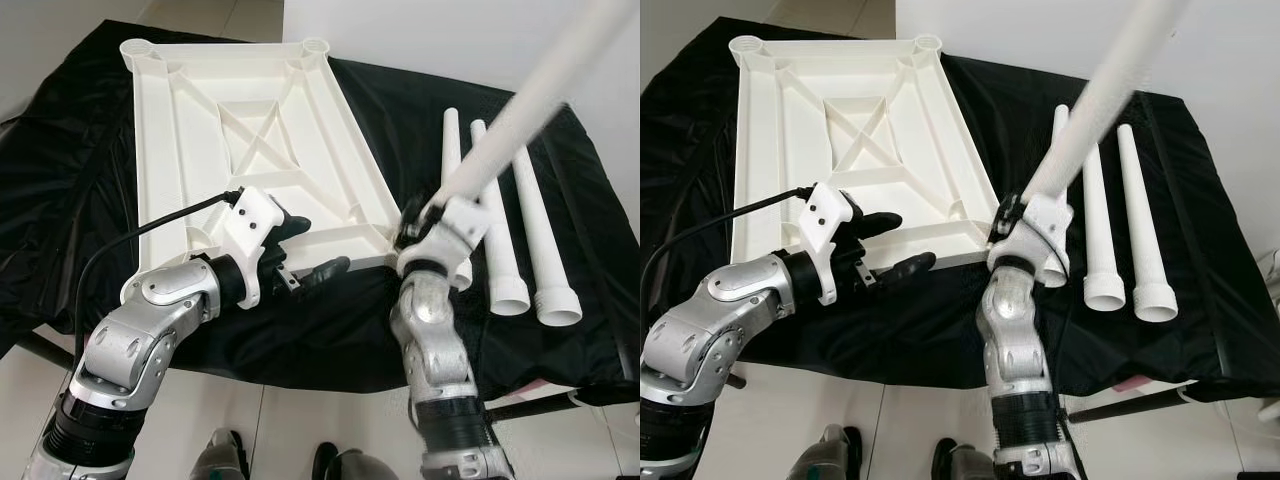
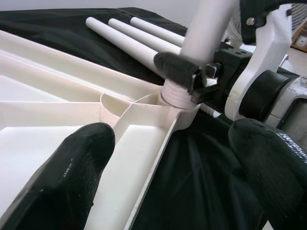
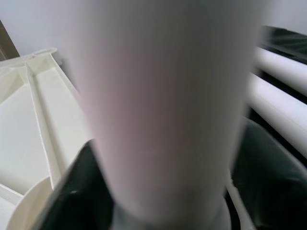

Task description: Building children table

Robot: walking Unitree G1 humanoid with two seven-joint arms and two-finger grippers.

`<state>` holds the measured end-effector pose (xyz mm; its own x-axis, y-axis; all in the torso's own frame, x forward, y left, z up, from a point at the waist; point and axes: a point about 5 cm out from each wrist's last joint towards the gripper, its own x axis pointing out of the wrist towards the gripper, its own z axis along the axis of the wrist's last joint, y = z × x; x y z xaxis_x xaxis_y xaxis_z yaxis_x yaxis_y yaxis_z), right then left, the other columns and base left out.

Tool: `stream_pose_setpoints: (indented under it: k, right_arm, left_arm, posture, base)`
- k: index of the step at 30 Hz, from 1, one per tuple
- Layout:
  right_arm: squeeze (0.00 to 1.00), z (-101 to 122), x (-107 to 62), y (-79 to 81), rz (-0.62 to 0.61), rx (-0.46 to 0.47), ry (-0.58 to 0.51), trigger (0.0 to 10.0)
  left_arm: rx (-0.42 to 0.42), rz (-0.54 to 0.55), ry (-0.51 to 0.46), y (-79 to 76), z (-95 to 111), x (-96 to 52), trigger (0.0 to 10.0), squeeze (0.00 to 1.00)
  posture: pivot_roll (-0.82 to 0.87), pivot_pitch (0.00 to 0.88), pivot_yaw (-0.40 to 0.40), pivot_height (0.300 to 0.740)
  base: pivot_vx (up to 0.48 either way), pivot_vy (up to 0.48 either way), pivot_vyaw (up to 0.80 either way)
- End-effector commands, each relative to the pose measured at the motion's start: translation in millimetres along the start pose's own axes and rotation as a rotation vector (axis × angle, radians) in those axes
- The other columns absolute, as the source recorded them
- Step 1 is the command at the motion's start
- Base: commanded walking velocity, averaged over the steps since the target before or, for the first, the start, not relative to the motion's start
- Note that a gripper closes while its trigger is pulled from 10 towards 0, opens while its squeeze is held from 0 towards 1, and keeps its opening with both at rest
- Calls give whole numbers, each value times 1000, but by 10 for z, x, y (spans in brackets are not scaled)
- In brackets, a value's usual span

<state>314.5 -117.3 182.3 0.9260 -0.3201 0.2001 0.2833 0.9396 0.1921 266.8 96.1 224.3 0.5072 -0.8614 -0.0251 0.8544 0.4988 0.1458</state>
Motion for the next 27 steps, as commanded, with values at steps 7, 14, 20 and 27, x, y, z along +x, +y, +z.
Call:
stream_pose_setpoints:
  k: [7, 14, 20, 27]
  right_arm:
    - [1000, -138, -22, -66, 12, 23, 62, 10000]
    - [1000, -138, 37, -98, 67, 51, 71, 3412]
    - [0, -168, 100, -159, 102, 66, 92, 0]
    - [0, -159, 108, -138, 154, 85, 89, 0]
  left_arm:
    - [-7, -4, -5, -35, -8, 16, 10000, 0]
    - [-7, -4, -5, -37, -14, 21, 10000, 0]
    - [-6, -1, -6, -36, -15, 20, 10000, 0]
    - [-4, 1, -6, -30, -11, 23, 10000, 0]
  posture:
    - [121, 193, -85, 740]
    - [120, 187, -86, 740]
    - [119, 185, -86, 740]
    - [116, 189, -82, 740]
  base:
    - [0, 0, 0]
    - [0, 0, 0]
    - [0, 0, 0]
    - [0, 0, 0]
